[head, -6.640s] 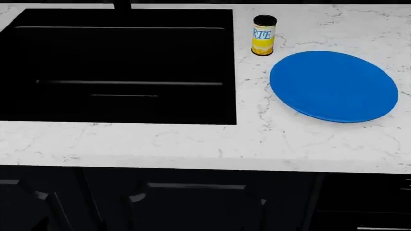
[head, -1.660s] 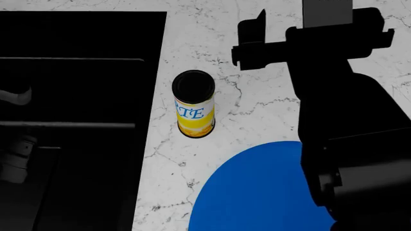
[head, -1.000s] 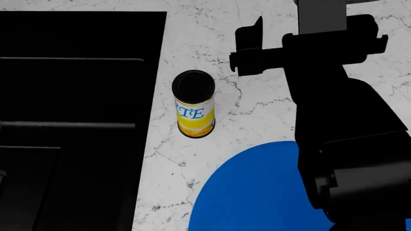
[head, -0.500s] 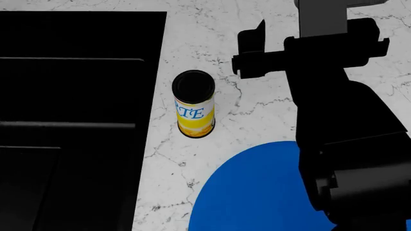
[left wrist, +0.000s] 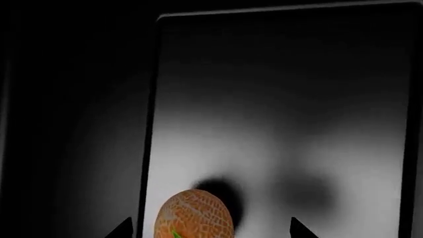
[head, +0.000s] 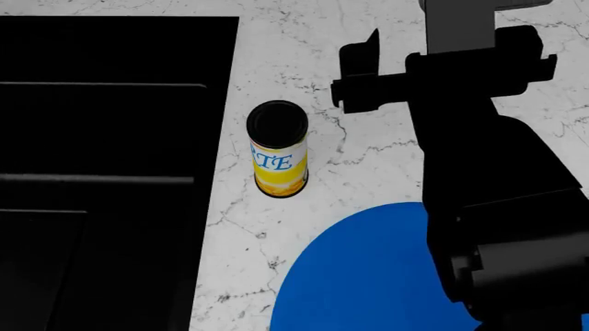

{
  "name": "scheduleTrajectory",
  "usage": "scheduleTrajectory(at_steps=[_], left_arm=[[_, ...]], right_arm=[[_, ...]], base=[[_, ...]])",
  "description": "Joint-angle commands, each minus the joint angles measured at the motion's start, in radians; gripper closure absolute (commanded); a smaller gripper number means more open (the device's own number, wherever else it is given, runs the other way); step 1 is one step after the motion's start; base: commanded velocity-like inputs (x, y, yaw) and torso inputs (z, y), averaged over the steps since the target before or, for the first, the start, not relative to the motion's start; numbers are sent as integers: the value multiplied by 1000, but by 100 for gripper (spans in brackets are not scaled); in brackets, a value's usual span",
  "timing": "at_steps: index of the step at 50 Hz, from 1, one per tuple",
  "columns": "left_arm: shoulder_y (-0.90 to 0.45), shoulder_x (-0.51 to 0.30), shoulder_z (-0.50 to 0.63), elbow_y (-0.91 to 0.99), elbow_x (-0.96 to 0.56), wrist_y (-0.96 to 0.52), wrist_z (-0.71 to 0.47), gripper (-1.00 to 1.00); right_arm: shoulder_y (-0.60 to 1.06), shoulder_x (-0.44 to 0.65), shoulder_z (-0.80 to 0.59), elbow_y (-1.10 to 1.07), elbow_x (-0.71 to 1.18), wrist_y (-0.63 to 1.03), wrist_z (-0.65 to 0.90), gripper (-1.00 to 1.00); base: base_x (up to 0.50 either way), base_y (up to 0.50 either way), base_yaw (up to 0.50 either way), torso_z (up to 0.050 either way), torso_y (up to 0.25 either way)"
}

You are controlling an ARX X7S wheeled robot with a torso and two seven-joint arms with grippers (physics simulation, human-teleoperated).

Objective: Pick the tangerine from the sink and place it on the plate located on the counter

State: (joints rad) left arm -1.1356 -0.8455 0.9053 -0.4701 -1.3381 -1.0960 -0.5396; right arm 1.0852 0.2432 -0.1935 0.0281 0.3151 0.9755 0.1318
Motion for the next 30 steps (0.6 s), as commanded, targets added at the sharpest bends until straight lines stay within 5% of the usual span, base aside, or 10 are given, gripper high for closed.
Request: scheduleTrajectory(at_steps=[1, 30], left_arm=[[18, 27, 39, -83, 73, 55, 80, -100], [81, 25, 44, -126, 82, 97, 87, -100]], right_arm=[[4, 1, -5, 13, 1, -8, 1, -100], [-1, 5, -15, 21, 6, -16, 10, -100]], base=[[0, 0, 0, 0, 0], [0, 0, 0, 0, 0]])
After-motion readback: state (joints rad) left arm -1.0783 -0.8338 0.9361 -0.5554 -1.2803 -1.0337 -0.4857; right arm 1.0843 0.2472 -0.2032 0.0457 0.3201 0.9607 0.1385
